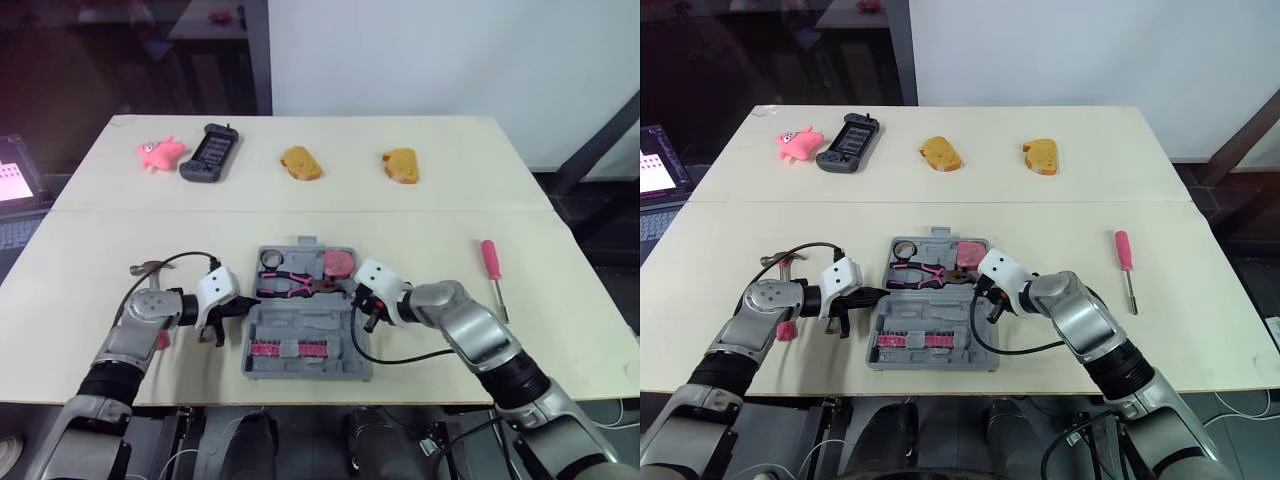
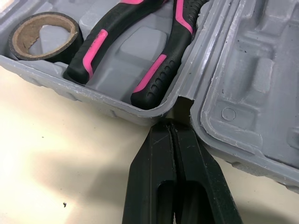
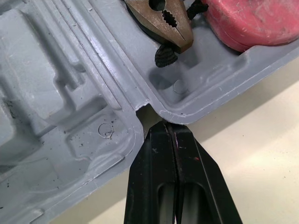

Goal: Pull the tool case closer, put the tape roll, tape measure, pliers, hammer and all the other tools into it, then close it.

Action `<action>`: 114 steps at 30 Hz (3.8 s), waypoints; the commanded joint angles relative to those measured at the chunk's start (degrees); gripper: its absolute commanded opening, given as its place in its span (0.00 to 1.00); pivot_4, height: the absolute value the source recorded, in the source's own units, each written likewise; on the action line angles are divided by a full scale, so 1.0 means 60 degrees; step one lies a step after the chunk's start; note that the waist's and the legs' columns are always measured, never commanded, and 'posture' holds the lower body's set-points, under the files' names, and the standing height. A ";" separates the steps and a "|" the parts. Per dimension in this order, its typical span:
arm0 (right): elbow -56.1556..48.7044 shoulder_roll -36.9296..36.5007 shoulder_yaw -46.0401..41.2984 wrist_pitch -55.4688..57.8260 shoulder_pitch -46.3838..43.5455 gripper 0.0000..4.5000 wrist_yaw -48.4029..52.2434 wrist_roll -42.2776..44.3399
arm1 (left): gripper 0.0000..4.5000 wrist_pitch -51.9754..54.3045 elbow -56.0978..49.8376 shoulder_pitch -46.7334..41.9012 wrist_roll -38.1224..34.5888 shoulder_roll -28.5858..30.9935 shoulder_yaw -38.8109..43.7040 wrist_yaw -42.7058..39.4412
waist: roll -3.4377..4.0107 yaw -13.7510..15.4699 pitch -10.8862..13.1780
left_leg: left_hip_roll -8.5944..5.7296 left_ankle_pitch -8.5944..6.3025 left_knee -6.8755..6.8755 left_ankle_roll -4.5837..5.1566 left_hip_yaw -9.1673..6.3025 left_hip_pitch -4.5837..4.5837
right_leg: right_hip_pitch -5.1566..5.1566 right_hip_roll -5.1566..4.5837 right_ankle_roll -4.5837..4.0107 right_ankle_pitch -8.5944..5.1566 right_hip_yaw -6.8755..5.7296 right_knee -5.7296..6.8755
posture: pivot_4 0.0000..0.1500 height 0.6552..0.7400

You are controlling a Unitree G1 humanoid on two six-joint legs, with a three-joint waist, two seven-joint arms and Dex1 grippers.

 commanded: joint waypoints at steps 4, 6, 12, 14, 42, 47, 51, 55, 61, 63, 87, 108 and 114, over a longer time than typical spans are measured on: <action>-0.0565 -0.1217 -0.1104 -0.0574 0.0503 0.00 0.0570 0.0479 | 0.01 -0.0194 -0.0351 0.0553 -0.0734 0.1085 0.0892 -0.0424 | 0.0001 -0.0022 0.0005 | 0.0001 0.0000 -0.0008 0.0000 0.0001 -0.0009 | -0.0017 0.0000 -0.0001 0.0000 0.0001 0.0000 | 1.00 1.00; -0.1075 -0.1504 -0.1891 -0.0791 0.0819 0.00 0.0886 0.1027 | 0.01 -0.0045 -0.0809 0.0914 -0.1313 0.1499 0.1403 -0.0762 | 0.0002 -0.0031 0.0012 | 0.0004 0.0000 -0.0014 0.0000 0.0002 -0.0017 | -0.0032 0.0001 -0.0002 -0.0001 0.0001 0.0001 | 1.00 1.00; -0.1996 -0.2826 -0.5188 -0.1683 0.2915 0.00 0.2093 0.2586 | 0.06 0.0772 -0.2890 0.2919 -0.3345 0.2979 0.3790 -0.1727 | 0.0003 -0.0003 0.0024 | 0.0008 -0.0002 -0.0028 -0.0002 0.0009 -0.0026 | -0.0036 -0.0007 -0.0001 -0.0004 0.0001 -0.0012 | 1.00 1.00; -0.1886 -0.3244 -0.6366 -0.2164 0.3834 0.06 0.2629 0.2938 | 0.18 0.1146 -0.3195 0.3570 -0.3760 0.3363 0.4639 -0.1822 | 0.0004 0.0032 0.0029 | 0.0007 -0.0003 -0.0027 -0.0002 0.0011 -0.0024 | -0.0027 -0.0011 0.0001 -0.0007 0.0000 -0.0020 | 1.00 1.00; 0.0538 -0.3934 -1.0074 -0.5141 0.7123 0.99 0.4054 0.3560 | 1.00 -0.0886 0.1132 0.5699 -0.3087 0.4229 0.7034 -0.1851 | 0.0004 -0.0197 0.0040 | 0.0012 -0.0004 -0.0032 -0.0003 0.0052 0.0006 | -0.0026 -0.0013 -0.0070 -0.0053 0.0026 -0.0023 | 1.00 1.00; -0.1443 -0.3882 -0.9945 -0.3557 0.6557 0.99 0.3533 0.4938 | 1.00 -0.0129 -0.0681 0.6036 -0.3293 0.3507 0.7046 -0.0888 | 0.0011 -0.0244 0.0041 | 0.0014 -0.0004 -0.0032 -0.0003 0.0051 0.0007 | -0.0023 -0.0012 -0.0068 -0.0051 0.0027 -0.0023 | 1.00 1.00; -0.3238 -0.3544 -0.8658 -0.2049 0.4698 0.99 0.2306 0.6498 | 1.00 0.2783 -0.4171 0.6307 -0.4558 0.2160 0.6908 0.1228 | 0.0014 -0.0240 0.0040 | 0.0020 -0.0004 -0.0025 -0.0004 0.0053 0.0009 | -0.0015 -0.0010 -0.0038 -0.0034 0.0035 -0.0018 | 1.00 1.00; -0.3872 -0.3085 -0.6651 -0.1650 0.3056 0.99 0.1998 0.6791 | 1.00 0.6182 -0.7205 0.6189 -0.4816 0.0934 0.6156 0.4463 | -0.0021 -0.0160 0.0042 | 0.0019 -0.0004 -0.0011 -0.0004 0.0030 -0.0002 | -0.0009 -0.0004 -0.0021 -0.0030 0.0027 -0.0014 | 1.00 1.00; -0.3507 -0.3261 -0.4259 -0.2789 0.2267 0.99 0.3056 0.5521 | 1.00 1.0607 -0.9379 0.4677 -0.5374 0.0616 0.5200 0.7407 | -0.0036 0.0045 0.0043 | 0.0004 -0.0004 0.0004 -0.0003 -0.0009 -0.0013 | -0.0002 -0.0006 0.0007 -0.0020 -0.0001 -0.0012 | 1.00 1.00; -0.3426 -0.3302 -0.3931 -0.3042 0.2192 0.99 0.3209 0.5254 | 1.00 1.1811 -0.9460 0.4033 -0.5556 0.0496 0.5167 0.7987 | -0.0036 0.0015 0.0043 | -0.0002 -0.0003 0.0012 -0.0004 -0.0010 -0.0007 | 0.0009 -0.0007 0.0011 -0.0018 0.0000 -0.0012 | 1.00 1.00; -0.4018 -0.2857 -0.3486 -0.2958 0.2567 0.99 0.2144 0.4718 | 1.00 1.4711 -0.6389 0.0564 -0.3577 -0.0884 0.2432 0.9207 | 0.0014 0.0054 0.0011 | -0.0017 0.0006 0.0009 -0.0017 -0.0027 0.0037 | 0.0056 -0.0013 0.0012 -0.0013 -0.0008 0.0002 | 1.00 1.00; -0.3698 -0.2807 -0.3345 -0.2954 0.2451 1.00 0.1926 0.4348 | 0.00 1.4632 -0.6592 0.0482 -0.3368 -0.0932 0.2588 0.8607 | 0.0057 0.0073 -0.0014 | -0.0027 0.0005 0.0005 -0.0017 -0.0026 0.0052 | 0.0073 -0.0019 0.0016 -0.0015 -0.0003 -0.0001 | 1.00 1.00; -0.3834 -0.2567 -0.3336 -0.2768 0.2417 1.00 0.1485 0.4360 | 0.00 1.3981 -0.6854 -0.0063 -0.3697 0.1061 0.2231 0.6946 | 0.0000 0.0001 0.0018 | -0.0021 0.0006 0.0002 -0.0017 -0.0035 0.0023 | 0.0037 -0.0011 0.0014 -0.0014 -0.0009 0.0000 | 1.00 1.00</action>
